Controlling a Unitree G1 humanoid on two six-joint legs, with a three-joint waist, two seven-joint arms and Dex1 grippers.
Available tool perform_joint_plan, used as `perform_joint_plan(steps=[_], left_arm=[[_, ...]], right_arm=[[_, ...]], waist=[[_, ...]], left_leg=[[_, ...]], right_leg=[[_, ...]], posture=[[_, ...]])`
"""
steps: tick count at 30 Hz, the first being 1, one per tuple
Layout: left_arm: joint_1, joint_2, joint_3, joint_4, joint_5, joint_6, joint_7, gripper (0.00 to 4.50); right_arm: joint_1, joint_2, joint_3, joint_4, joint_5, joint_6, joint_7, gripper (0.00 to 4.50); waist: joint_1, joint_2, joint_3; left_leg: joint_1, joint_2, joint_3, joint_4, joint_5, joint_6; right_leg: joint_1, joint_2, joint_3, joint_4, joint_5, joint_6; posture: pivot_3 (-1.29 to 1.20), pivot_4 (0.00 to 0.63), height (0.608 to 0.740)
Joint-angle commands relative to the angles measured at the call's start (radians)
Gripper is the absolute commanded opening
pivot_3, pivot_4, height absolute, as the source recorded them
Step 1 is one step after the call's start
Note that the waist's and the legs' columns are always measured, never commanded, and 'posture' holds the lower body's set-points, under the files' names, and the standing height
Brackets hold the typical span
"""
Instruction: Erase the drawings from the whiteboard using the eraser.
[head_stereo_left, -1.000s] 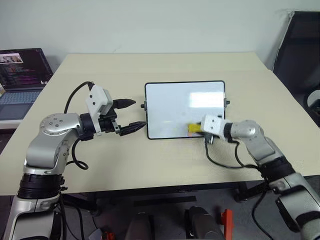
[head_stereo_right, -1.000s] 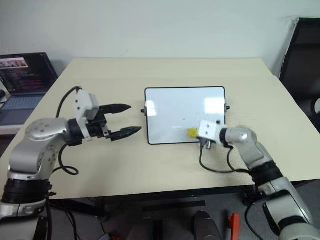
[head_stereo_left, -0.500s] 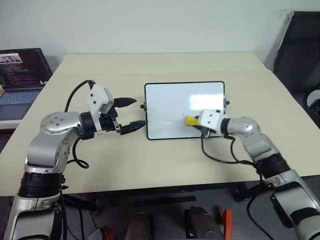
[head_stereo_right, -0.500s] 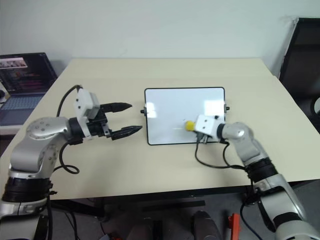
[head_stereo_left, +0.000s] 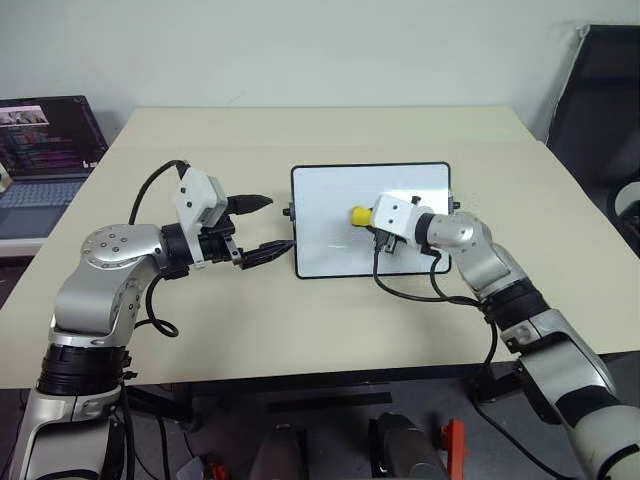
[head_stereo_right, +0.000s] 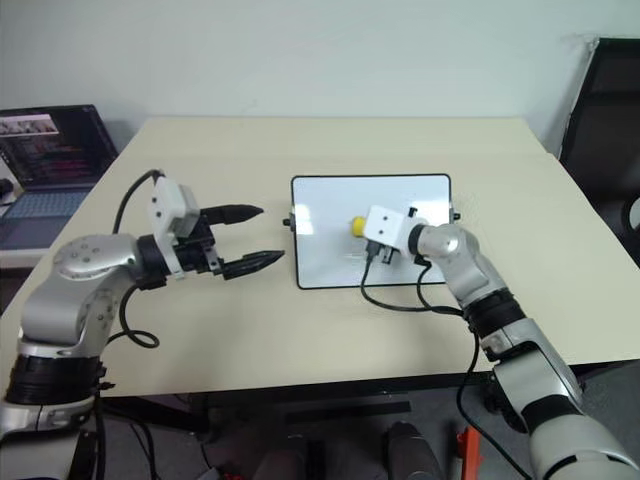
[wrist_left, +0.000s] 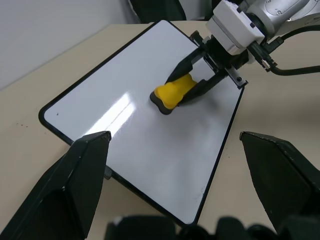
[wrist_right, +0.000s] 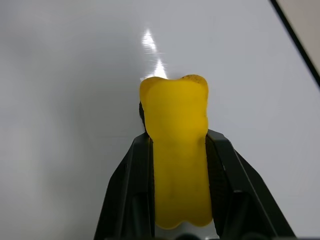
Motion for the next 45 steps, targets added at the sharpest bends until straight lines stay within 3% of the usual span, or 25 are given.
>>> perform_joint_plan(steps=[1, 10, 20, 23, 27, 29, 33, 37, 45], left_arm=[[-0.001, 0.003, 0.028, -0.024, -0.009, -0.008, 0.007, 4.5], [-0.019, -0.002, 0.014, -0.011, -0.005, -0.01, 0.002, 4.5], [-0.034, -0.006, 0.005, 0.005, 0.0, -0.018, -0.013, 4.5], [-0.055, -0.016, -0.007, 0.012, -0.003, -0.019, -0.021, 4.5], [-0.073, -0.041, -0.039, 0.029, -0.008, -0.022, -0.053, 4.5], [-0.073, -0.062, -0.061, 0.024, -0.01, -0.021, -0.068, 4.5], [-0.06, -0.174, -0.14, -0.053, -0.042, 0.003, -0.057, 4.5], [-0.04, -0.273, -0.2, -0.087, -0.036, -0.007, -0.025, 4.5], [-0.005, -0.288, -0.217, -0.117, -0.041, 0.002, -0.034, 4.5]], right_arm=[[0.045, -0.046, -0.016, 0.089, -0.047, 0.037, -0.035, 0.98], [0.223, -0.097, 0.027, -0.153, 0.019, 0.11, 0.23, 0.98], [0.212, -0.122, -0.027, -0.199, 0.019, 0.145, 0.211, 0.98], [0.19, -0.123, -0.104, -0.263, 0.115, 0.209, 0.244, 0.98], [0.132, -0.104, -0.42, -0.428, 0.425, 0.432, 0.212, 0.98], [0.115, -0.112, -0.53, -0.456, 0.495, 0.49, 0.155, 0.98], [0.162, -0.243, -0.701, -0.366, 0.443, 0.529, -0.015, 0.98], [0.274, -0.358, -0.734, -0.207, 0.367, 0.581, -0.129, 0.98], [0.361, -0.411, -0.678, -0.052, 0.377, 0.571, -0.051, 0.98]], waist=[[0.001, -0.001, -0.001], [0.018, -0.005, -0.004], [0.015, -0.005, -0.004], [0.015, -0.004, -0.003], [0.021, 0.001, 0.002], [0.024, 0.003, 0.003], [0.043, 0.003, 0.003], [0.052, 0.003, 0.002], [0.014, 0.013, 0.006]], left_leg=[[0.0, 0.0, 0.0, 0.0, 0.0, 0.0], [0.002, -0.001, 0.0, -0.001, 0.001, 0.001], [0.002, 0.0, 0.001, -0.001, 0.001, 0.001], [0.001, 0.0, 0.001, -0.001, 0.001, 0.001], [-0.009, -0.001, 0.0, -0.001, 0.001, 0.001], [-0.011, -0.001, 0.0, -0.002, 0.0, 0.0], [-0.012, -0.001, -0.003, -0.004, -0.005, -0.004], [-0.016, -0.001, -0.002, -0.004, -0.011, -0.001], [-0.017, -0.001, 0.004, -0.004, -0.016, 0.008]], right_leg=[[0.0, 0.0, 0.0, 0.0, 0.0, 0.0], [0.002, 0.0, 0.001, -0.002, 0.0, 0.0], [0.001, 0.0, 0.001, -0.002, 0.0, 0.0], [0.0, 0.0, 0.001, -0.002, 0.0, 0.0], [-0.006, 0.0, 0.0, -0.003, 0.0, 0.0], [-0.008, -0.001, 0.0, -0.003, 0.003, 0.006], [-0.008, -0.001, -0.004, -0.004, -0.002, 0.002], [-0.008, -0.002, -0.004, -0.011, -0.004, 0.003], [-0.012, -0.001, 0.003, -0.013, -0.005, 0.004]], posture=[[0.0, 0.15, 0.74], [0.0, 0.15, 0.74], [0.0, 0.15, 0.74], [0.0, 0.15, 0.74], [0.0, 0.15, 0.74], [0.0, 0.15, 0.74], [0.0, 0.15, 0.74], [0.0, 0.15, 0.74], [0.0, 0.15, 0.74]])
